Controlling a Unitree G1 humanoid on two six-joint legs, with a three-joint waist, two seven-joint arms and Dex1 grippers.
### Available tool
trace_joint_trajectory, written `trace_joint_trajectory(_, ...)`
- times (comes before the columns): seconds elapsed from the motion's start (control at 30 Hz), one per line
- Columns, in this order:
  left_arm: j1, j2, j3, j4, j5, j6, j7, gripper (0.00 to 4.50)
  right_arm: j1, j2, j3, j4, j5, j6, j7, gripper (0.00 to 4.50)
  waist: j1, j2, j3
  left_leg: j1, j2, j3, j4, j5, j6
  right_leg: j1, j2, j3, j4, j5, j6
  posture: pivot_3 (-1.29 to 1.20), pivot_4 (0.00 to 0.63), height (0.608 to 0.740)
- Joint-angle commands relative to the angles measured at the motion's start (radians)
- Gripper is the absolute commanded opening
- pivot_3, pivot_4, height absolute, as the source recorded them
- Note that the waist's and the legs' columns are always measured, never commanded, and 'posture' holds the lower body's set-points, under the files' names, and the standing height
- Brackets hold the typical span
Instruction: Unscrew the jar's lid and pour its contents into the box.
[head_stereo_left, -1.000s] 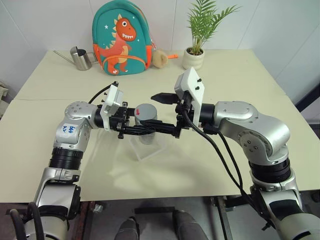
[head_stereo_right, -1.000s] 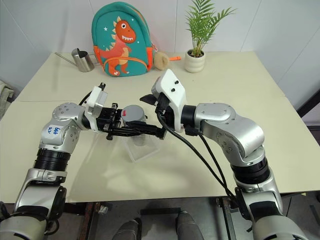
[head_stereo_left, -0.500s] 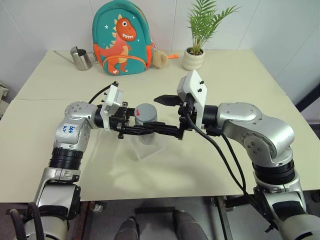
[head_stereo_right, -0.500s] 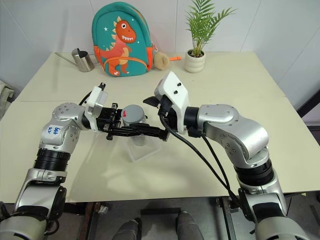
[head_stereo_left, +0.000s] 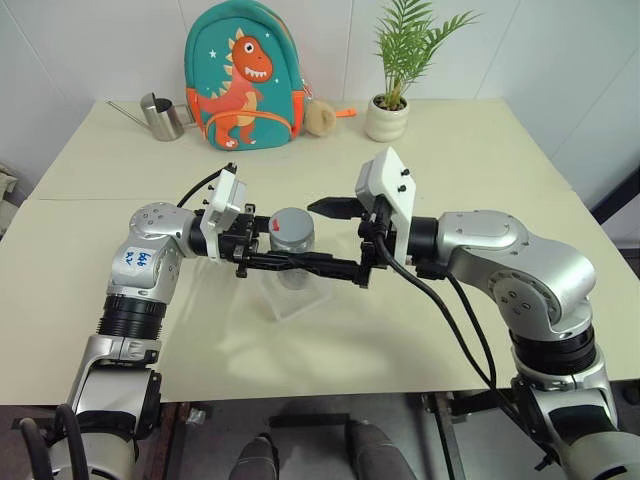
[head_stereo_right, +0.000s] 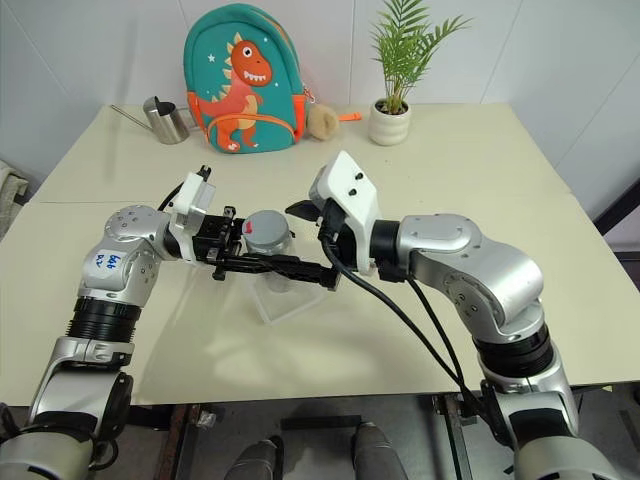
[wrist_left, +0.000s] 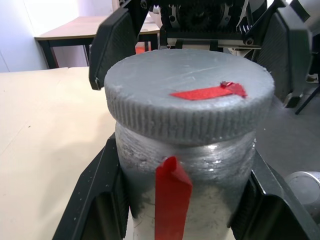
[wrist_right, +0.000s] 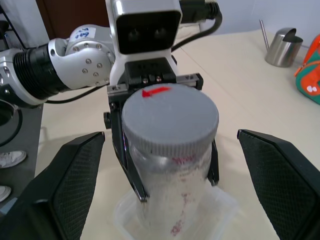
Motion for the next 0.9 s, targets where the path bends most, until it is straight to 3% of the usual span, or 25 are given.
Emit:
trace_joint_trajectory(0.03, -0.011, -0.001, 0.001, -0.015, 0.001, -0.017, -0.009, 2.03, -0.033, 0.015, -0.025, -0.013, 0.012, -0.008, -0.009, 4.47, 0.000, 0.000, 0.000, 0.000, 0.000, 0.000, 0.000, 0.000, 0.000, 0.000, 0.000, 0.000, 0.000, 0.000, 0.000, 0.00, 0.150, 0.740)
trace_joint_trajectory(0.57, -0.009, -0.003, 0.004, -0.013, 0.003, -0.024, -0.004, 2.03, -0.077, 0.043, -0.006, 0.037, 0.006, 0.008, 0.008, 4.47, 0.001, 0.000, 0.000, 0.000, 0.000, 0.000, 0.000, 0.000, 0.000, 0.000, 0.000, 0.000, 0.000, 0.000, 0.000, 0.00, 0.150, 0.740)
trace_joint_trajectory(0.67, -0.009, -0.004, 0.005, -0.014, 0.002, -0.024, -0.003, 2.03, -0.079, 0.045, -0.005, 0.036, 0.008, 0.010, 0.010, 3.90, 0.001, 0.000, 0.000, 0.000, 0.000, 0.000, 0.000, 0.000, 0.000, 0.000, 0.000, 0.000, 0.000, 0.000, 0.000, 0.00, 0.150, 0.740)
trace_joint_trajectory(0.9, -0.012, -0.005, 0.005, -0.009, 0.002, -0.025, -0.001, 2.03, -0.079, 0.043, 0.003, 0.035, 0.003, 0.004, 0.020, 3.90, 0.001, 0.000, 0.000, 0.000, 0.000, 0.000, 0.000, 0.000, 0.000, 0.000, 0.000, 0.000, 0.000, 0.000, 0.000, 0.00, 0.150, 0.740)
